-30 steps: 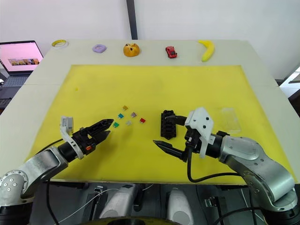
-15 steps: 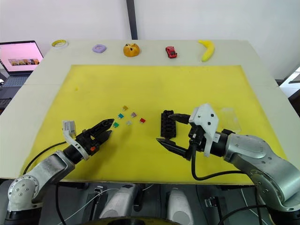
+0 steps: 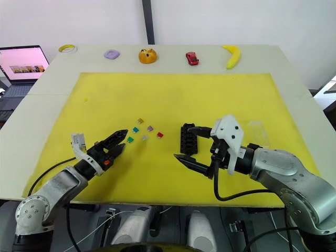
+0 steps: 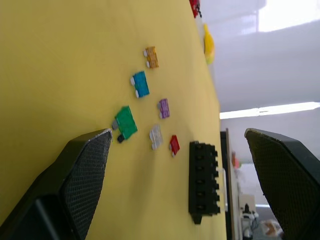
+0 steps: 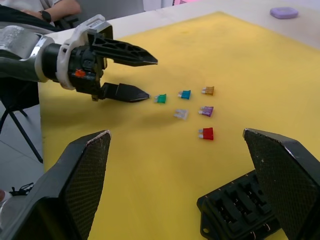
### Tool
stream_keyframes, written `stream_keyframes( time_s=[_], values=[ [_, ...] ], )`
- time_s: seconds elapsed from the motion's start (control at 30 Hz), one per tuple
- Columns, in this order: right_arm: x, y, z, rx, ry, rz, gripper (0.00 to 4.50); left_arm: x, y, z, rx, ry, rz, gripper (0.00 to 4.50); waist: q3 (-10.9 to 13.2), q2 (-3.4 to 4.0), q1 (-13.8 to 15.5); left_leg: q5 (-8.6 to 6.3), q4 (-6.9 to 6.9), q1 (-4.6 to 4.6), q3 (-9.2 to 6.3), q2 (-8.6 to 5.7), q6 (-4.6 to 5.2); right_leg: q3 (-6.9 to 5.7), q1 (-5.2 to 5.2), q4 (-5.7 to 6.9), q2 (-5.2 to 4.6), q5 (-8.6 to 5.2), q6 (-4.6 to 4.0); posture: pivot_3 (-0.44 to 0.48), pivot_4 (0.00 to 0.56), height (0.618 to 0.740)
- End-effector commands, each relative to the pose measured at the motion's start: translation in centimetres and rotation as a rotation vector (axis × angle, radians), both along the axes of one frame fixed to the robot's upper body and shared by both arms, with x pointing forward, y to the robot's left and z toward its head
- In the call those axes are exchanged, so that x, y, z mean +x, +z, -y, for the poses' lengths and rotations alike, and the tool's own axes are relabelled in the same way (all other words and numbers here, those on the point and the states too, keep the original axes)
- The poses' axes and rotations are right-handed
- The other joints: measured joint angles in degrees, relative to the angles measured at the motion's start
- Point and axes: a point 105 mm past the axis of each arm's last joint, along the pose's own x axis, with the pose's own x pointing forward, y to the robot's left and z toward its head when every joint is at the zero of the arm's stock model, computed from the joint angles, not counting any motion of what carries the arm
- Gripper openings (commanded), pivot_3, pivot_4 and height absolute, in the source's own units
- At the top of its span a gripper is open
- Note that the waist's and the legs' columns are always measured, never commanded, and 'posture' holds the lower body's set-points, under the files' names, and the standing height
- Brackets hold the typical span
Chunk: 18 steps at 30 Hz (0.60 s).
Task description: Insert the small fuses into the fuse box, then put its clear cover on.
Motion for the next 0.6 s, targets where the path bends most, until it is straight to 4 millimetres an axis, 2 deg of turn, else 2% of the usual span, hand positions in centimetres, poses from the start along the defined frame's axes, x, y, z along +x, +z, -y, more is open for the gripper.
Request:
stream_keyframes(
  time_s=[0.03, 0.43, 0.6],
  values=[
    [-0.1, 0.6, -0.2, 0.004, 0.007, 0.027, 4.46, 0.2, -0.4, 0.0, 0.011, 0.016, -0.024, 4.50, 0.00, 0.01, -0.01, 0.00, 0.00, 0.00, 0.00, 0.00, 0.00, 0.00, 0.00, 0.00, 0.00, 0.00, 0.00, 0.000, 0.150, 0.735],
    [-0.1, 0.7, -0.1, 0.010, -0.008, 0.026, 4.46, 0.0, -0.6, 1.7, 0.007, -0.062, -0.060, 4.50, -0.01, 0.01, 0.16, 0.00, 0.00, 0.00, 0.00, -0.02, 0.00, 0.00, 0.02, -0.01, 0.00, 0.00, 0.00, 0.000, 0.150, 0.735],
    [-0.1, 0.7, -0.1, 0.010, -0.010, 0.026, 4.46, -0.2, -1.3, 2.4, 0.018, -0.094, -0.086, 4.50, -0.01, 0.01, 0.23, 0.00, 0.00, 0.00, 0.00, -0.02, 0.00, 0.00, 0.02, -0.01, 0.00, 0.00, 0.00, 0.000, 0.150, 0.735]
  ],
)
